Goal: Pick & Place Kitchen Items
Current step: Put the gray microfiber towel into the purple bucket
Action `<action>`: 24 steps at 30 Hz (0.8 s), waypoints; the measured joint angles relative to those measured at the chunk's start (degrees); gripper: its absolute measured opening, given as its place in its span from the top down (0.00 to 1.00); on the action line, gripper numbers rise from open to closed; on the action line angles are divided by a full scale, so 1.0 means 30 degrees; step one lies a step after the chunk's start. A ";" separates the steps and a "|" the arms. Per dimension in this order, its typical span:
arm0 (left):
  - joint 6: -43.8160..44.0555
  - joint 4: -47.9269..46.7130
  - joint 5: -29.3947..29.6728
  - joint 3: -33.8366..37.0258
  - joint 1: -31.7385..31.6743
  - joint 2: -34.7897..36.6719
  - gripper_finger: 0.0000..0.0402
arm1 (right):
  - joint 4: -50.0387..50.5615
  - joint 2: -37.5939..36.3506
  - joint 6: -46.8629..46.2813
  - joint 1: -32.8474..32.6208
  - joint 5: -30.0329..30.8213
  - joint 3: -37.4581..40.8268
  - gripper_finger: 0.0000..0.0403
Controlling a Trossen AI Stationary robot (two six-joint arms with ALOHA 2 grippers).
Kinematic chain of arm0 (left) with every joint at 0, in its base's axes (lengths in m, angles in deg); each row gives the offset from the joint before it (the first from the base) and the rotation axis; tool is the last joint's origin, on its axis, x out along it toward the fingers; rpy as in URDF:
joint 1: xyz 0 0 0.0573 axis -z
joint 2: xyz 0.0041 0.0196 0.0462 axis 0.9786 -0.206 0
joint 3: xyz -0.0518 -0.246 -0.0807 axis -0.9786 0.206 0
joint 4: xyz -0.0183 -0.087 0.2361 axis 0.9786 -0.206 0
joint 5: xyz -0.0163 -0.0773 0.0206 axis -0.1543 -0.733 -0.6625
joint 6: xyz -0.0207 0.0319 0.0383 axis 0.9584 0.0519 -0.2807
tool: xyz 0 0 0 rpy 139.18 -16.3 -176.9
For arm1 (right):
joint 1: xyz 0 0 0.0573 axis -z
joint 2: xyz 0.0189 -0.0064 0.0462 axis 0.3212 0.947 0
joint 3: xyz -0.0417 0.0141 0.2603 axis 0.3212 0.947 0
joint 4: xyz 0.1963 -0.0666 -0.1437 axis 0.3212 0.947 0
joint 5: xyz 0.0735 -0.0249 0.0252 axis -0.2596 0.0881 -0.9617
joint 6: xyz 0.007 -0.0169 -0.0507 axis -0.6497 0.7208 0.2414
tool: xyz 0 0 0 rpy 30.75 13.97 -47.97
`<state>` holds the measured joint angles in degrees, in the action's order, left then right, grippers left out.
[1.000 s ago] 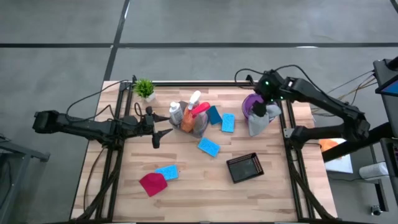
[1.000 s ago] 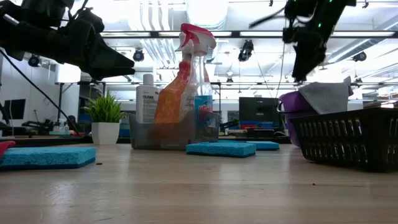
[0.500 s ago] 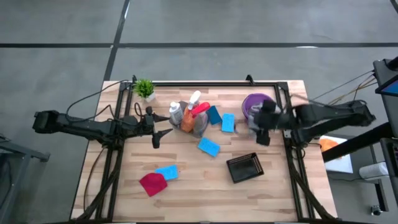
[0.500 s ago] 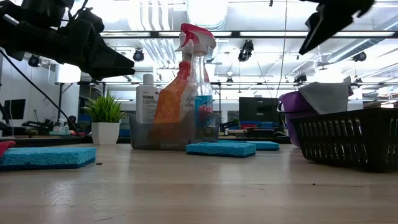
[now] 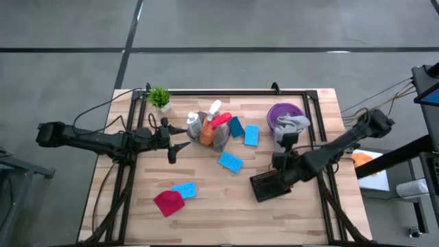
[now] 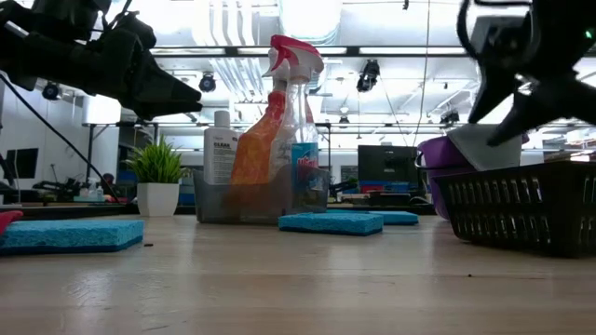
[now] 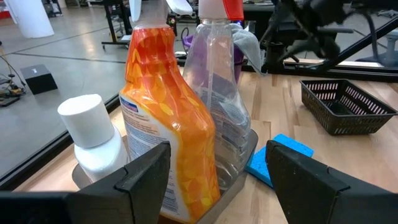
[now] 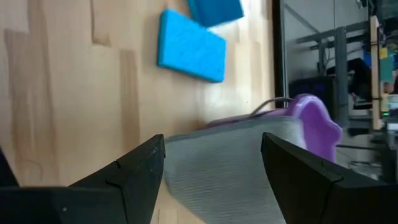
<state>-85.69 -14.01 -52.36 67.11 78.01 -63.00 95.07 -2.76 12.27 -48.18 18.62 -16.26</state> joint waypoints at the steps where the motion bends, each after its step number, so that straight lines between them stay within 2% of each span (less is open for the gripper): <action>1: 0.0000 0.0005 0.0000 0.0000 -0.0005 0.0000 0.34 | -0.0024 0.0449 -0.0162 -0.0037 -0.0013 0.0000 0.35; 9: 0.0007 0.0005 0.0000 0.0000 -0.0005 0.0000 0.34 | -0.0078 0.2434 -0.0558 -0.0119 -0.2088 0.0000 0.35; 13: 0.0007 0.0005 0.0000 0.0000 -0.0004 -0.0001 0.34 | -0.0163 0.2901 -0.1087 -0.0119 -0.2396 0.0166 0.35; 24: 0.0015 0.0067 0.0000 0.0000 -0.0005 -0.0003 0.34 | 0.0657 0.4257 -0.4666 -0.0108 0.0073 0.1429 0.35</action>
<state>-85.65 -13.81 -52.36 67.11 77.99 -63.01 97.04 10.01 -1.73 -48.51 18.84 -11.97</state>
